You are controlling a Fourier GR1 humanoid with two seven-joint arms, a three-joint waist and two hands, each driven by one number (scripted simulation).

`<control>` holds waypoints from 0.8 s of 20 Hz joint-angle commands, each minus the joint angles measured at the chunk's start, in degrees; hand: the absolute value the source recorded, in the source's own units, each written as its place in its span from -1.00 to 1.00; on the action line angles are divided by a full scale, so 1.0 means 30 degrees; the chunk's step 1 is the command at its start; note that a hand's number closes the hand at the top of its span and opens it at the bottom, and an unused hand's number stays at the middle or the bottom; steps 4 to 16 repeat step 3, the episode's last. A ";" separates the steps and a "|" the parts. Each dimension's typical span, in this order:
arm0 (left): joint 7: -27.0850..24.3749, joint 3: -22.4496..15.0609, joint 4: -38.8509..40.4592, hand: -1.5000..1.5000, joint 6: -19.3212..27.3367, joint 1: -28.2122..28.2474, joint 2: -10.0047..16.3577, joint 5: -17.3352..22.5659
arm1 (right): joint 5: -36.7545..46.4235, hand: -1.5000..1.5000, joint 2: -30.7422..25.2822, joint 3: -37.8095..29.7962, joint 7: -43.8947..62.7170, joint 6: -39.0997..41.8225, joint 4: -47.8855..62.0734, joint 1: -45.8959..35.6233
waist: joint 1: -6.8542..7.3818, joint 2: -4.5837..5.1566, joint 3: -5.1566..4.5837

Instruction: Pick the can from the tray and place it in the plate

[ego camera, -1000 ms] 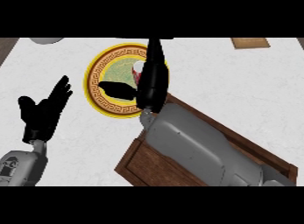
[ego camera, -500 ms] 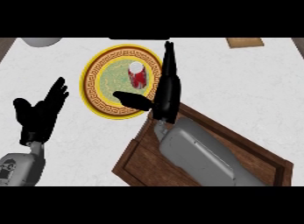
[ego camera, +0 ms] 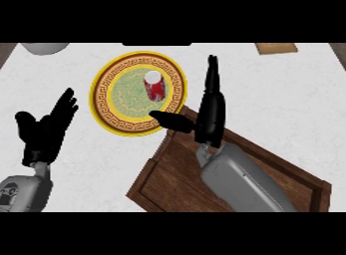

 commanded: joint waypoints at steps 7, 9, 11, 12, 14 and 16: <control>-0.0147 0.0083 0.0589 0.00 -0.0217 -0.0191 -0.0653 -0.0585 | 0.0981 -1.00 0.0774 -0.0237 -0.0111 0.0746 0.0088 0.1506 | 0.0039 0.0027 -0.0001; -0.0147 0.0083 0.0589 0.00 -0.0217 -0.0191 -0.0653 -0.0585 | 0.0981 -1.00 0.0774 -0.0237 -0.0111 0.0746 0.0088 0.1506 | 0.0039 0.0027 -0.0001; -0.0147 0.0083 0.0589 0.00 -0.0217 -0.0191 -0.0653 -0.0585 | 0.0981 -1.00 0.0774 -0.0237 -0.0111 0.0746 0.0088 0.1506 | 0.0039 0.0027 -0.0001; -0.0147 0.0083 0.0589 0.00 -0.0217 -0.0191 -0.0653 -0.0585 | 0.0981 -1.00 0.0774 -0.0237 -0.0111 0.0746 0.0088 0.1506 | 0.0039 0.0027 -0.0001; -0.0147 0.0083 0.0589 0.00 -0.0217 -0.0191 -0.0653 -0.0585 | 0.0981 -1.00 0.0774 -0.0237 -0.0111 0.0746 0.0088 0.1506 | 0.0039 0.0027 -0.0001; -0.0147 0.0083 0.0589 0.00 -0.0217 -0.0191 -0.0653 -0.0585 | 0.0981 -1.00 0.0774 -0.0237 -0.0111 0.0746 0.0088 0.1506 | 0.0039 0.0027 -0.0001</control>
